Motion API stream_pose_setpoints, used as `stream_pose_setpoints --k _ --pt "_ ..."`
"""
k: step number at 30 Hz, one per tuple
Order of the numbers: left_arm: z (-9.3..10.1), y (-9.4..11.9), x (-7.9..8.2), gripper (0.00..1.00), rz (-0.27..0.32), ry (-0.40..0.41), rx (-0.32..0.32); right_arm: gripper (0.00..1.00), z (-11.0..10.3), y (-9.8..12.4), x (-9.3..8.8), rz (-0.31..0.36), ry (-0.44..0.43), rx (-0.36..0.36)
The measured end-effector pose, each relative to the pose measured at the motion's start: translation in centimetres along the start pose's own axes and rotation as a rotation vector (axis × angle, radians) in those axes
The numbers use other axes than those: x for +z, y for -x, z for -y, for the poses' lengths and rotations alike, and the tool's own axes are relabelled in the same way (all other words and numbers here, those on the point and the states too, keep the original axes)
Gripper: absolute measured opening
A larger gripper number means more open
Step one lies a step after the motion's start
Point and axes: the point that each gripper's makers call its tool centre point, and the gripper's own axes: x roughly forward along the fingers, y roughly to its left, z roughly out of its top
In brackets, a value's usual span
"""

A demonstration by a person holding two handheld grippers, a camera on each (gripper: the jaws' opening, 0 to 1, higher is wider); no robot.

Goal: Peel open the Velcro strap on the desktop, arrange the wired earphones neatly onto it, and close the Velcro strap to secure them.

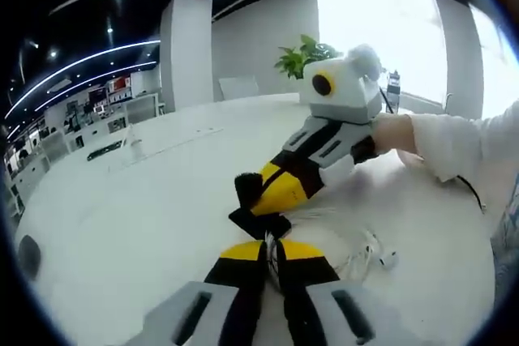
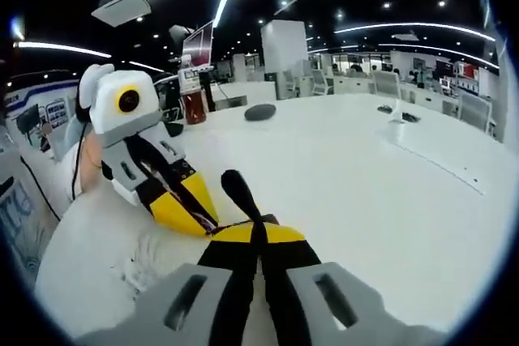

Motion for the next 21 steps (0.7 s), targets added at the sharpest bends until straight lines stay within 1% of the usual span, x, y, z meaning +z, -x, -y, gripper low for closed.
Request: stream_pose_setpoints --k 2,4,7,10,21 --pt "0.00 0.01 0.00 0.10 0.000 0.000 0.000 0.04 -0.41 -0.24 0.16 -0.009 0.014 -0.003" --pt "-0.01 0.03 0.00 0.10 0.001 0.001 0.000 0.04 -0.41 -0.29 0.18 -0.023 0.021 -0.010" --pt "-0.01 0.04 0.00 0.10 0.002 0.002 0.001 0.04 -0.32 -0.38 0.19 -0.034 0.069 -0.017" --pt "-0.04 0.02 0.02 0.10 0.003 0.003 0.001 0.04 -0.37 -0.44 0.17 -0.038 0.084 -0.017" --pt "-0.05 0.02 0.02 0.10 0.006 0.009 -0.003 0.04 0.09 -0.47 0.23 -0.028 0.121 -0.008"
